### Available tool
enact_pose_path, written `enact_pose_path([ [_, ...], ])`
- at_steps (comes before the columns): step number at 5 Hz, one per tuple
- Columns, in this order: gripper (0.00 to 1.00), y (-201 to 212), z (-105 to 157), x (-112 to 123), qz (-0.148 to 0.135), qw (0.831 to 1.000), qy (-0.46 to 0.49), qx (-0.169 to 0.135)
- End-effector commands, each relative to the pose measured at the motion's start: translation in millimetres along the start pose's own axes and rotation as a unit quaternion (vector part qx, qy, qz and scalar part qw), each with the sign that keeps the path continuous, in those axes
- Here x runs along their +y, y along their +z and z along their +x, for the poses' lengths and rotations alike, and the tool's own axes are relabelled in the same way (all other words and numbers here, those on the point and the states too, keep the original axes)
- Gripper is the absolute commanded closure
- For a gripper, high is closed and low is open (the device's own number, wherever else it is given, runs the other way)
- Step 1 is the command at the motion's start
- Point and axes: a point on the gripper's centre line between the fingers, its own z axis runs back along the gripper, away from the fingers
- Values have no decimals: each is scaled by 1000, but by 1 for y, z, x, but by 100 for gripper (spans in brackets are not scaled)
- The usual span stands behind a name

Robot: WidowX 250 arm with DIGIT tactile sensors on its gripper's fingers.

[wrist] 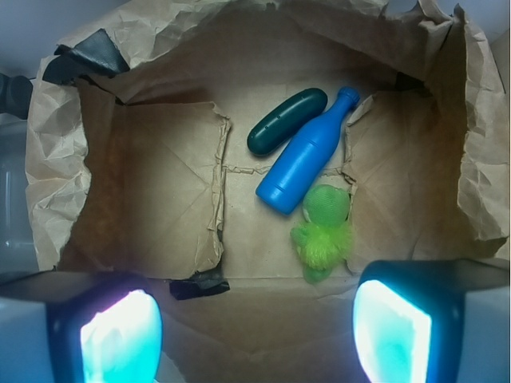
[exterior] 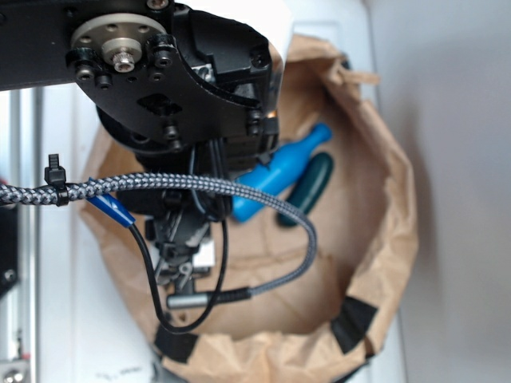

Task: Grab the blue bottle.

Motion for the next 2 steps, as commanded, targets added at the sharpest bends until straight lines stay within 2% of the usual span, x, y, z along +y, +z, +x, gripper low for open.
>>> enact_pose_path([
  [1, 0, -44, 29, 6, 19, 999, -24, -14],
  [2, 0, -75, 54, 8, 39, 999, -21, -13],
])
